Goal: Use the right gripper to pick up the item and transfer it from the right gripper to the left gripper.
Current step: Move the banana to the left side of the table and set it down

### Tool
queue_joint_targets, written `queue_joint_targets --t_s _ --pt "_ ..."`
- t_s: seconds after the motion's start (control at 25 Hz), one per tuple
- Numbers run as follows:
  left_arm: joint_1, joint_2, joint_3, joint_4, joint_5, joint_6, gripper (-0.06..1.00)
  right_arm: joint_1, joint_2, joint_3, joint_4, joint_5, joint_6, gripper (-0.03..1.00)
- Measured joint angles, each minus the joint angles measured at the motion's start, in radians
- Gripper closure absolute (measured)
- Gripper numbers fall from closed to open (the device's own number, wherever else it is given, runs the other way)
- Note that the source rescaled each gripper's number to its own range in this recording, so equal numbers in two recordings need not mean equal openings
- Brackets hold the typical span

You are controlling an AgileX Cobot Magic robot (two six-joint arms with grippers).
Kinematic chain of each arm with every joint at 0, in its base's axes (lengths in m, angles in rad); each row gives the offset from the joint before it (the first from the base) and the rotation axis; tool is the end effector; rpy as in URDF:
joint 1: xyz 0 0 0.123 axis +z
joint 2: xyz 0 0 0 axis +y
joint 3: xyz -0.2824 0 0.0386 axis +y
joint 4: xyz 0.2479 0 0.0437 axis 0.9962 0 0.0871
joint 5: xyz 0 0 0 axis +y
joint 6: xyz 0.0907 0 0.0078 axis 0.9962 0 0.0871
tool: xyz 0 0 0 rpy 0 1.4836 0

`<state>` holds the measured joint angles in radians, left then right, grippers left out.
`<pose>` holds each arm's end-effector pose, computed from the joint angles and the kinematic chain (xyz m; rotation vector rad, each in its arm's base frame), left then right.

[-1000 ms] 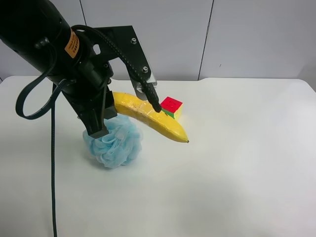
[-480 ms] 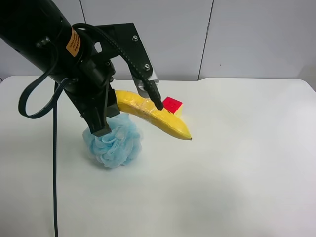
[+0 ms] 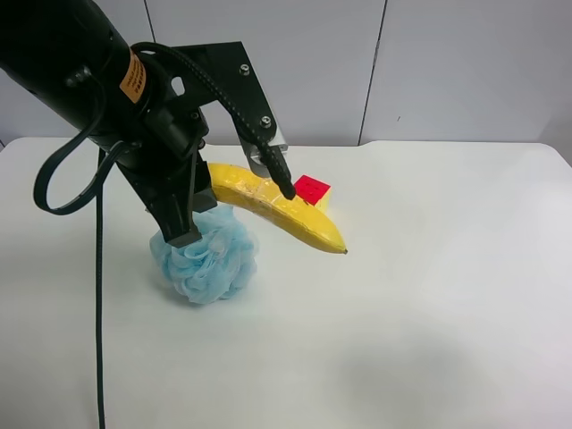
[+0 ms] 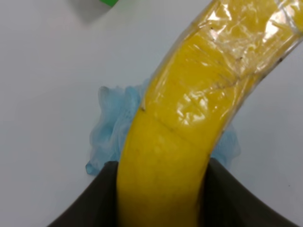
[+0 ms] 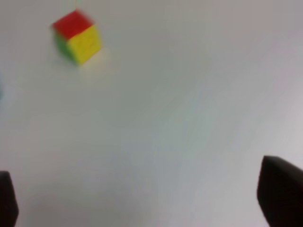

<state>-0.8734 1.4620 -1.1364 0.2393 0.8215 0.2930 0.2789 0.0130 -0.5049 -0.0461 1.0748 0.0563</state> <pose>0.2057 -0.2209 0.2924 1.5526 2.0764 0.0779 -0.0029 -0.0047 0.2775 -0.2275 2.0565 0.1510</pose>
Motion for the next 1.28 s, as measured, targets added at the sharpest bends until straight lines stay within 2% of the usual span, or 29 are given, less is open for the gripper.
queue_joint_targets --t_s 0.16,0.36,0.48,0.6,0.8,1.0,1.16,1.28 --pt "0.0 0.0 0.0 0.0 0.0 0.0 0.91 -0.116 -0.015 0.0 0.0 0.0 0.0 -0.03" --pt "0.013 0.0 0.0 -0.005 0.0 -0.007 0.91 -0.129 -0.015 0.0 0.0 0.0 0.0 -0.03" --pt "0.072 0.0 0.0 -0.042 -0.008 -0.022 0.91 -0.129 -0.015 0.0 0.0 0.0 0.0 -0.03" --pt "0.177 0.0 0.0 -0.098 -0.034 -0.024 0.91 -0.129 -0.015 0.0 0.0 0.0 0.0 -0.03" --pt "0.411 0.0 0.0 -0.206 -0.1 -0.021 0.91 -0.129 -0.015 0.0 0.0 0.0 0.0 -0.03" --pt "0.643 0.014 0.006 -0.32 -0.162 0.035 0.91 -0.129 -0.015 0.0 0.0 0.0 0.0 -0.03" --pt "0.803 0.015 0.103 -0.444 -0.294 0.103 0.91 -0.129 -0.015 0.0 0.0 0.0 0.0 -0.03" --pt "0.893 0.019 0.213 -0.512 -0.41 0.139 0.91 -0.129 -0.015 0.0 0.0 0.0 0.0 -0.03"
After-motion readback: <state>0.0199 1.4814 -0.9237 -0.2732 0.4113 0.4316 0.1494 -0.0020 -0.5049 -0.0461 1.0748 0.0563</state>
